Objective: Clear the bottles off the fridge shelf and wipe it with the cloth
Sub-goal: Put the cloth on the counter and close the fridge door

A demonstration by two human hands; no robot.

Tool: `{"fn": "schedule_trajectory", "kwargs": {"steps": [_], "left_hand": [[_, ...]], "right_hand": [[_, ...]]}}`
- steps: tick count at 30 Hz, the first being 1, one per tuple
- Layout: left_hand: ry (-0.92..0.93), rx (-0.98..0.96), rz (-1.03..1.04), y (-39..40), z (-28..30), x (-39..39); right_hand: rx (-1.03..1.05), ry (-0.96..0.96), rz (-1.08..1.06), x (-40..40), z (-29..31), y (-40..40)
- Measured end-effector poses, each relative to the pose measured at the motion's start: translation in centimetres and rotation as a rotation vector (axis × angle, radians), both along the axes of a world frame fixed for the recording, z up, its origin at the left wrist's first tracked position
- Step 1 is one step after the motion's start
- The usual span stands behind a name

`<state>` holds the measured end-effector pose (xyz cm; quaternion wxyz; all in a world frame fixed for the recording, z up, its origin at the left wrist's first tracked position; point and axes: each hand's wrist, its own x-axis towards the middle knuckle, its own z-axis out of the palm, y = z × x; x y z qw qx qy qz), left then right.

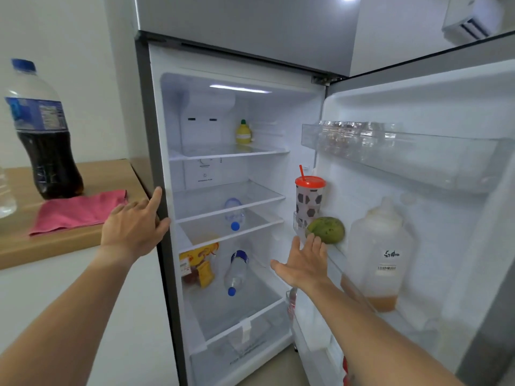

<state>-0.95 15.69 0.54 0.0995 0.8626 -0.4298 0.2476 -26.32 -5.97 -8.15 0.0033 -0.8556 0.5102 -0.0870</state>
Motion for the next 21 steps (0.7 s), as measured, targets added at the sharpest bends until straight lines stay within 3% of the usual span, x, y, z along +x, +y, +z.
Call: {"fn": "schedule_trajectory", "kwargs": {"steps": [6,13,21], "left_hand": [[-0.006,0.09,0.04,0.8,-0.2,-0.1],[0.06,-0.009,0.032,2.2,-1.2,-1.4],[0.175,0.135,0.002,2.2,0.7,-0.4]], "right_hand": [[0.209,-0.182,0.195,4.1,1.5,4.3],[0.031,-0.24,0.394,8.2,5.8,9.0],[-0.124,-0.281,0.541,10.9,10.4,15.0]]}}
